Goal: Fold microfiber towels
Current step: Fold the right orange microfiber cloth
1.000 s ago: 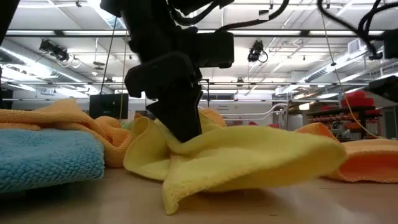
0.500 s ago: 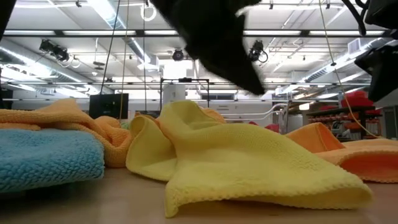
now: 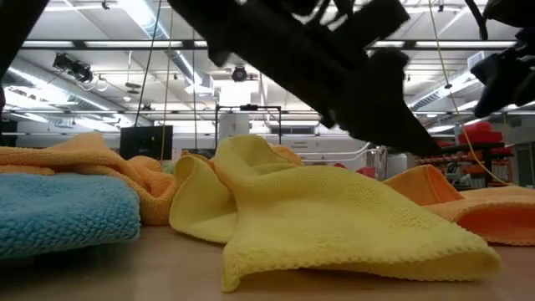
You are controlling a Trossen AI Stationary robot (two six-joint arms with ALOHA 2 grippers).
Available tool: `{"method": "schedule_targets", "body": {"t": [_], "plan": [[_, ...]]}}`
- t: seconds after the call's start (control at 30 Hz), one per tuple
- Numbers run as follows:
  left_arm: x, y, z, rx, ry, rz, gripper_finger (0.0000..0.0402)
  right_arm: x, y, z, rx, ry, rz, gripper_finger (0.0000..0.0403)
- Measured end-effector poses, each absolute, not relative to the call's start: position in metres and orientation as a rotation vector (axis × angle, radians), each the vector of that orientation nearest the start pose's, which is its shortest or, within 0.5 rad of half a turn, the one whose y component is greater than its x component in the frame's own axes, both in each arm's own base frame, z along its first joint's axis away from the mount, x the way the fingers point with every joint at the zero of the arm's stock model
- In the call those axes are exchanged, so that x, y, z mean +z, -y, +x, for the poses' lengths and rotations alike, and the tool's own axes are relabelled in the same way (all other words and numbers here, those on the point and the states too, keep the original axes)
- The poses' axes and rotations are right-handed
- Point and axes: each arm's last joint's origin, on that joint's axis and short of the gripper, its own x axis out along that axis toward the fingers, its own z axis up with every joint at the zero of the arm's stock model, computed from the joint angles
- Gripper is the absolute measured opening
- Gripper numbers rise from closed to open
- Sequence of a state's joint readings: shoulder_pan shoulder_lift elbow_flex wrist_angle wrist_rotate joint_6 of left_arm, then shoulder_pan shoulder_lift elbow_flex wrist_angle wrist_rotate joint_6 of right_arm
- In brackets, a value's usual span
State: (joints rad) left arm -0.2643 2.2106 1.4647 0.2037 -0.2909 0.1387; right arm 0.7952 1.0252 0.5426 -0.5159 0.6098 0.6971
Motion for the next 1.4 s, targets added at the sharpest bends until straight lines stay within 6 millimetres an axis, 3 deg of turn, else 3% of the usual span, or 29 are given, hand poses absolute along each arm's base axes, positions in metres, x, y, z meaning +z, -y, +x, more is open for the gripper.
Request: {"method": "schedule_targets", "body": {"t": [0.1, 0.27, 0.7, 0.97, 1.2, 1.4], "plan": [[0.134, 0.111, 0.471, 0.016, -0.497, 0.238, 0.0201, 0.192, -0.114, 0.137, -0.154, -0.72, 0.025, 0.0248], [0.135, 0.113, 0.472, 0.013, -0.479, 0.229, 0.0197, 0.192, -0.114, 0.137, -0.176, -0.709, 0.028, 0.0248], [0.132, 0.109, 0.472, -0.117, -0.513, 0.273, 0.0191, 0.194, -0.115, 0.139, -0.18, -0.679, 0.045, 0.0248], [0.118, 0.109, 0.473, -0.176, -0.533, 0.284, 0.0179, 0.194, -0.115, 0.14, -0.189, -0.666, 0.039, 0.0248], [0.113, 0.107, 0.474, -0.149, -0.544, 0.292, 0.0129, 0.194, -0.115, 0.14, -0.187, -0.664, 0.038, 0.0248], [0.112, 0.105, 0.474, -0.13, -0.553, 0.269, 0.0037, 0.194, -0.115, 0.14, -0.186, -0.662, 0.04, 0.0248]]}}
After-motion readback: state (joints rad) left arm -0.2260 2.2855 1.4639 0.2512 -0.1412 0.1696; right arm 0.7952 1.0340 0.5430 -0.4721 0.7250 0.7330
